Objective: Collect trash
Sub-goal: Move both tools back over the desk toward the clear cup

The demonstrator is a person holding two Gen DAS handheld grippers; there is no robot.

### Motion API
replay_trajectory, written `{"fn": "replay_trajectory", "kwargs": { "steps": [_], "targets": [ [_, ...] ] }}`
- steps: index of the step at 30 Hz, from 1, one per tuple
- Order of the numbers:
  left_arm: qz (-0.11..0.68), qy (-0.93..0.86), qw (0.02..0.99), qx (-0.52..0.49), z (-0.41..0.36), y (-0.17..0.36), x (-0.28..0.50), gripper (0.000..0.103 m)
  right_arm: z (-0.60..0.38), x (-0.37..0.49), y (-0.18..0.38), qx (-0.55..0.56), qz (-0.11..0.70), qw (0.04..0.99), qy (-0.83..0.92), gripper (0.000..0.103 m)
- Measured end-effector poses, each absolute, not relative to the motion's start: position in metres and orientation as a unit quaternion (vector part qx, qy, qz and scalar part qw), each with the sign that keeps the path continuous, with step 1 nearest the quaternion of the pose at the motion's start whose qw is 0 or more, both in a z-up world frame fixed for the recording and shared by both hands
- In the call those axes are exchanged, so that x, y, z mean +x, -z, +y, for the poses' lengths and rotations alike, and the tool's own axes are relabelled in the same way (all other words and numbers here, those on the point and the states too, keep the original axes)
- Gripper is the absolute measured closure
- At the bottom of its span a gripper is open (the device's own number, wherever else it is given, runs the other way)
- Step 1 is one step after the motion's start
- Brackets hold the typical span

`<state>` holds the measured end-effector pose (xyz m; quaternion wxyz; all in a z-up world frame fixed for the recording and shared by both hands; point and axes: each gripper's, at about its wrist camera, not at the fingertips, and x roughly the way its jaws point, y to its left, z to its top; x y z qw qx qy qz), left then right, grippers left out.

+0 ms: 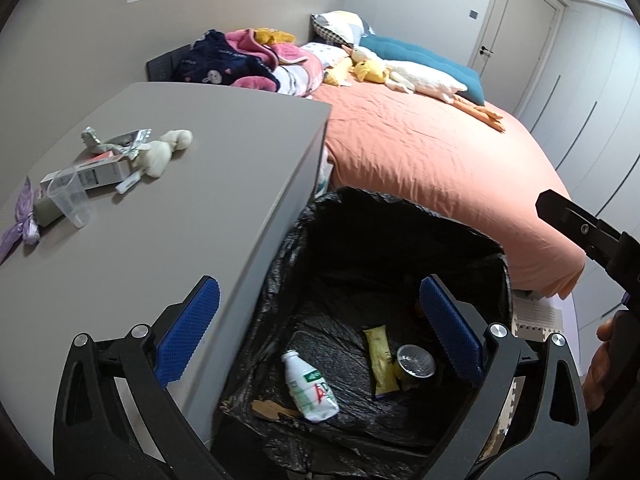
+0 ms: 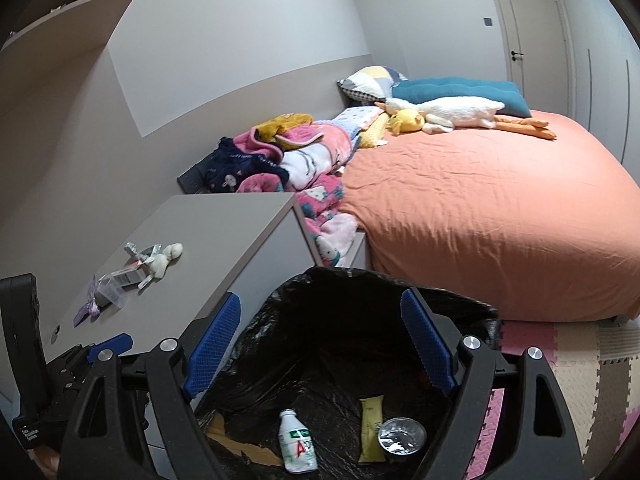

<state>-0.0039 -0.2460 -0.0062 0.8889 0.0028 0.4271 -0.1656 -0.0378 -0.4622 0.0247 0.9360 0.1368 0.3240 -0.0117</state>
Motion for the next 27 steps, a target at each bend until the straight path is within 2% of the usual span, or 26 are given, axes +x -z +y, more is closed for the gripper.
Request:
{"fn": "replay_trajectory", "kwargs": {
  "steps": [27],
  "targets": [
    [0.432, 0.046, 0.900, -0.039, -0.121, 0.011, 0.025, 0.006, -0.345, 0.040, -0.012, 0.085, 0.365, 0.922, -0.098, 0.020]
  ]
}}
